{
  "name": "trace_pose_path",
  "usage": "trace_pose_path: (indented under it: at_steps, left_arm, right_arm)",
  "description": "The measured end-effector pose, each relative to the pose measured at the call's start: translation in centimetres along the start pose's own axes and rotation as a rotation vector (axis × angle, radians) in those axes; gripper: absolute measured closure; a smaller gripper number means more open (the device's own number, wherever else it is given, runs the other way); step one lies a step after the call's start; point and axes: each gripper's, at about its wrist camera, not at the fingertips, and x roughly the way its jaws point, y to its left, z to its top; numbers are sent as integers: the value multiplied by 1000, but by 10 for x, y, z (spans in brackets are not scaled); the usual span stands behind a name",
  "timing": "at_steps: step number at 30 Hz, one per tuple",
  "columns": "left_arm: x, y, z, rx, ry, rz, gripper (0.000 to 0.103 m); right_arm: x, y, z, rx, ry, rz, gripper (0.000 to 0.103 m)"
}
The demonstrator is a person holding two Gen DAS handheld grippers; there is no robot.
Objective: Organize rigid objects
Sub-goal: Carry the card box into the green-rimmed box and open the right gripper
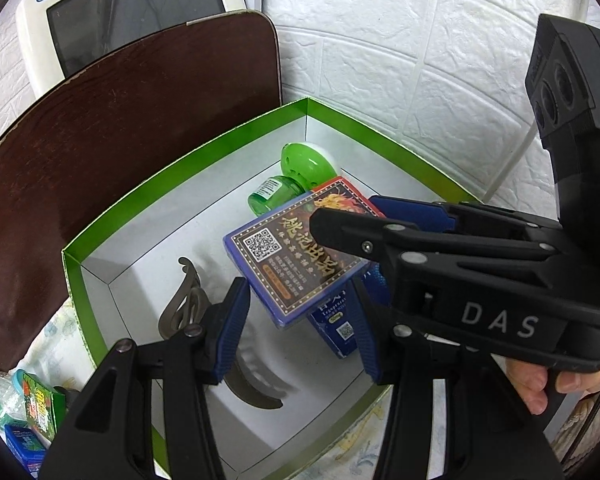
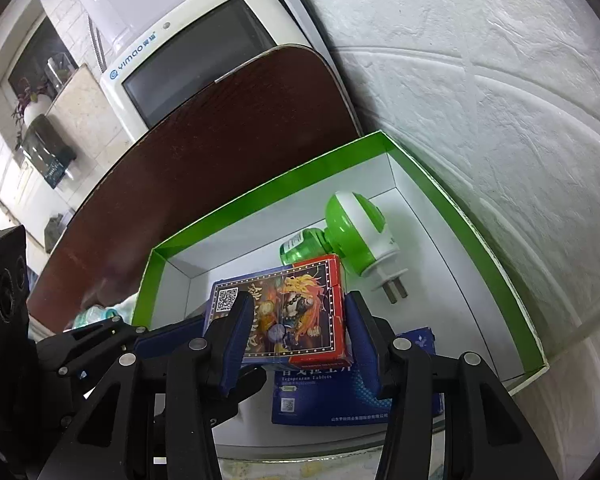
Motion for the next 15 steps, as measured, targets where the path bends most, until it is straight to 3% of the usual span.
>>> trace_pose_path:
  at_steps: [5, 15]
  left_arm:
    - [5, -2, -1, 2, 11, -13, 54]
    - [2, -10, -4, 25, 2, -37, 56]
  right_arm:
    - [-10, 1, -1, -3, -21, -56, 53]
    - [-17, 13, -1, -18, -26, -34, 53]
